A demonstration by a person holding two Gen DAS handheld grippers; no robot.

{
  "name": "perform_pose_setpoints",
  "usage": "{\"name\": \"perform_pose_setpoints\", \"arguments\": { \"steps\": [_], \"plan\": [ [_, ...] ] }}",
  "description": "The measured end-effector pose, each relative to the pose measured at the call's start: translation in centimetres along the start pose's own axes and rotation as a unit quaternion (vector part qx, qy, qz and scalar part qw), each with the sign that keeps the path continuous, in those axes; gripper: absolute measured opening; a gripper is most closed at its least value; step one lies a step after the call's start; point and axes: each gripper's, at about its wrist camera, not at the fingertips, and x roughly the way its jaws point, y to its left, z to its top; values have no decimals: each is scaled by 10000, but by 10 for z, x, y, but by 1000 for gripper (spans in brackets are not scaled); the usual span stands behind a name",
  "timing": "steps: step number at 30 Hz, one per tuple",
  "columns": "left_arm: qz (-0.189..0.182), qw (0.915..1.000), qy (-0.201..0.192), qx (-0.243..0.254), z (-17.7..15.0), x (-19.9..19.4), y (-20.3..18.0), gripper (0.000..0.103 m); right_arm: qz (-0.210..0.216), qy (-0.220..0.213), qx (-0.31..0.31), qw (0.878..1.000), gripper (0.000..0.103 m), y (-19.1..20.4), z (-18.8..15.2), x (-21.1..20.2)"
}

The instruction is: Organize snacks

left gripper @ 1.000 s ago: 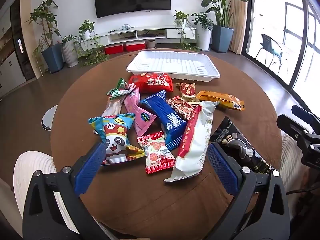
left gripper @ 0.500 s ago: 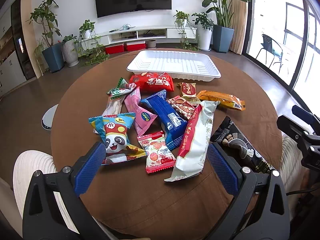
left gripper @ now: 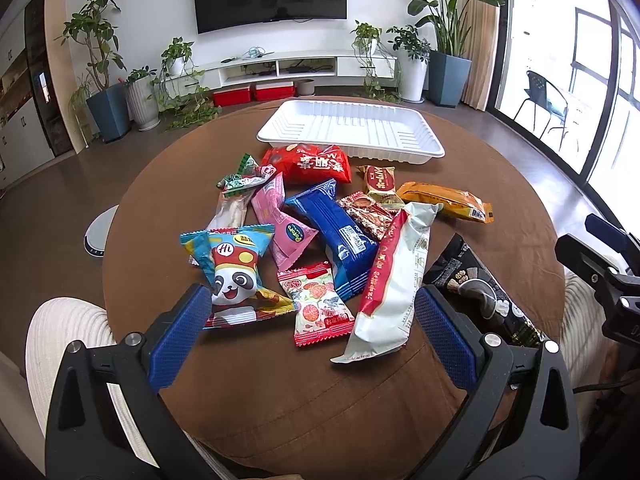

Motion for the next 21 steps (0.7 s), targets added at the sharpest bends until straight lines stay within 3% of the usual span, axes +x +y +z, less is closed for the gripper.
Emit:
{"name": "perform_pose_setpoints", "arguments": {
  "steps": [21],
  "plan": [
    [15,10000,2,-17,2,0,2,103,4,0,-2,10000,103,0,0,1]
  ]
}}
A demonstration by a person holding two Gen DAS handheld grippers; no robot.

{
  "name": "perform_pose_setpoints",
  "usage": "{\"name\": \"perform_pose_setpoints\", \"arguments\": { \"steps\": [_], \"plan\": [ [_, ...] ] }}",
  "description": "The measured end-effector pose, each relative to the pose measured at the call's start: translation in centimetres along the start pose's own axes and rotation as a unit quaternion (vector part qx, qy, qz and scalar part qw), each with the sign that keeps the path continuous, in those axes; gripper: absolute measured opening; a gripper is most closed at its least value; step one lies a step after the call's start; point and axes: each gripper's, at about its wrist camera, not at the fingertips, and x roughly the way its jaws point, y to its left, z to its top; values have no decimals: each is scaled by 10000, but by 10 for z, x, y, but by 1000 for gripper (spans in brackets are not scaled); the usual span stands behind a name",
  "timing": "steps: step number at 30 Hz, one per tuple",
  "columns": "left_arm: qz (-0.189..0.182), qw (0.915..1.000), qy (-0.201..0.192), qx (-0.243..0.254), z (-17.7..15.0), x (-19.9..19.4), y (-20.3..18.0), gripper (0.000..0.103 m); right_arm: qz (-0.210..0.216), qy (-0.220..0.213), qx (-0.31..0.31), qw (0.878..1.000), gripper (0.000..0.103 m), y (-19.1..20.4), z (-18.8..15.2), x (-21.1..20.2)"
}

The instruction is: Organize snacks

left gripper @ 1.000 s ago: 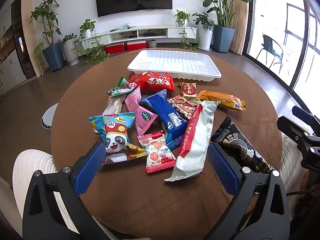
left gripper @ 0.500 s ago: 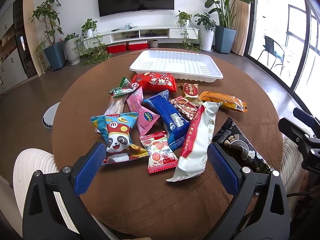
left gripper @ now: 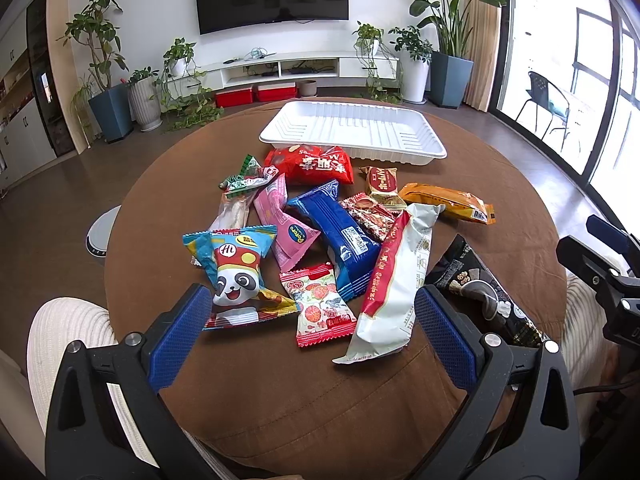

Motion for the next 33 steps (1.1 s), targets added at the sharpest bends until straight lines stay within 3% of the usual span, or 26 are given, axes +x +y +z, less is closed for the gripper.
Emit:
{"name": "perform_pose_setpoints", "arguments": {
  "steps": [33],
  "plan": [
    [-12,10000,5,-11,0,0,2,103,72,80,-220,9997,103,18,-5,13]
  ]
}}
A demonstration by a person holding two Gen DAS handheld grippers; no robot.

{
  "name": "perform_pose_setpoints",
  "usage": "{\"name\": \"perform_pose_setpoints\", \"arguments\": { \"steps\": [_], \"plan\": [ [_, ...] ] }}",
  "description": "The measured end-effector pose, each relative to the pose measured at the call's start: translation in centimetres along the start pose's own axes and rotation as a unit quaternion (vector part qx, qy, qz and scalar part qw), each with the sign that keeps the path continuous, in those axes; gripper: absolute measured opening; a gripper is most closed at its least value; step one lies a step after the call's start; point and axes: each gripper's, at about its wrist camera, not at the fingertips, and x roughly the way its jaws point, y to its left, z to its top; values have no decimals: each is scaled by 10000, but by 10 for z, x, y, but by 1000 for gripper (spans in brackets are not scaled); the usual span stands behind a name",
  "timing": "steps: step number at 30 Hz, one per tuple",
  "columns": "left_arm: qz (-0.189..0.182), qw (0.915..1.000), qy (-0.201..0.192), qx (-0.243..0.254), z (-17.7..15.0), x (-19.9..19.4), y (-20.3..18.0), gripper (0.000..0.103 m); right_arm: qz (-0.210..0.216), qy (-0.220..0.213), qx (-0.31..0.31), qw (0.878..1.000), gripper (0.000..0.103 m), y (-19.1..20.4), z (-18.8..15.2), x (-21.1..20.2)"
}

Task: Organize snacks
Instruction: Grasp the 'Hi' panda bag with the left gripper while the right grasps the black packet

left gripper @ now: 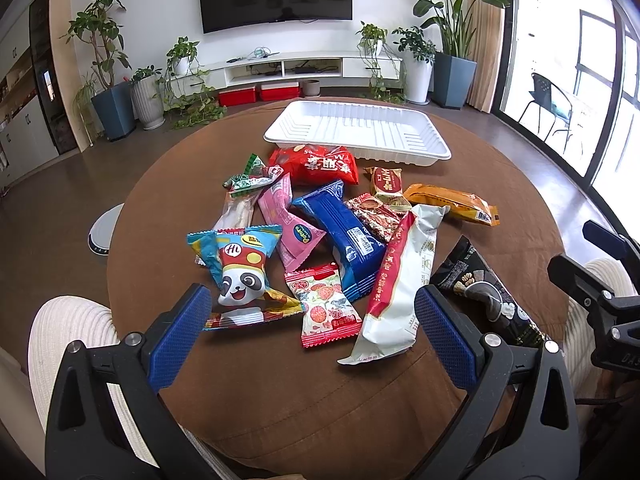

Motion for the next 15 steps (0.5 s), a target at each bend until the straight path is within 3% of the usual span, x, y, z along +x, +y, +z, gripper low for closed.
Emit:
{"name": "perform_pose_setpoints", "arguments": {
  "steps": [15],
  "plan": [
    [18,10000,19,-11,1,0,5,103,43,100,-315,9994,103,13,-1,0]
  ]
}}
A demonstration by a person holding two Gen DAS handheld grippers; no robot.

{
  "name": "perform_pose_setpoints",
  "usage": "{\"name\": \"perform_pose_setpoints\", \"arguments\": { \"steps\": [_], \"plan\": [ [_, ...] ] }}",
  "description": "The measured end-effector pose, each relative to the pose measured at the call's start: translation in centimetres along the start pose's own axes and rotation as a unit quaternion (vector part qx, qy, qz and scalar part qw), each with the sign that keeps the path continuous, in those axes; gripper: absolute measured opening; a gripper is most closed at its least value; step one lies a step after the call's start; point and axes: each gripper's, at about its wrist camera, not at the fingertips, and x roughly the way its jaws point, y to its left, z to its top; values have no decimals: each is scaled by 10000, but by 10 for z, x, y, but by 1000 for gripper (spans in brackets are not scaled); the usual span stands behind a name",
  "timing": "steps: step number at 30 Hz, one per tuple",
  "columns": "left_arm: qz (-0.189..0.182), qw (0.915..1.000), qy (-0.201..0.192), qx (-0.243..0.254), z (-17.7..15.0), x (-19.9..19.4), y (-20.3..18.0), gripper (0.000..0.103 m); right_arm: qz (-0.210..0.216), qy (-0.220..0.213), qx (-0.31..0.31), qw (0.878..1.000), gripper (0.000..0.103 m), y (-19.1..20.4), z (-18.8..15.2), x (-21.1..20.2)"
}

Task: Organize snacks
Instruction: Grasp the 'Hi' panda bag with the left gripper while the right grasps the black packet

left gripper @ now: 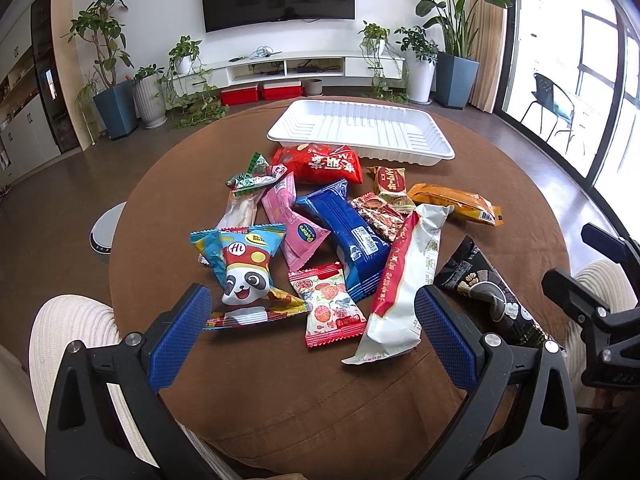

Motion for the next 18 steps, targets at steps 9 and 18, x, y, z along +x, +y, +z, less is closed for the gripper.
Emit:
{"name": "perform_pose_setpoints", "arguments": {
  "steps": [9,18],
  "plan": [
    [207,9992,119,-305,3,9,32,103,110,269,-310,9991,103,11,-2,7],
    [404,9954,388,-782,3,31,73,103,231,571,-606,9963,103,28,-8,19]
  ]
}}
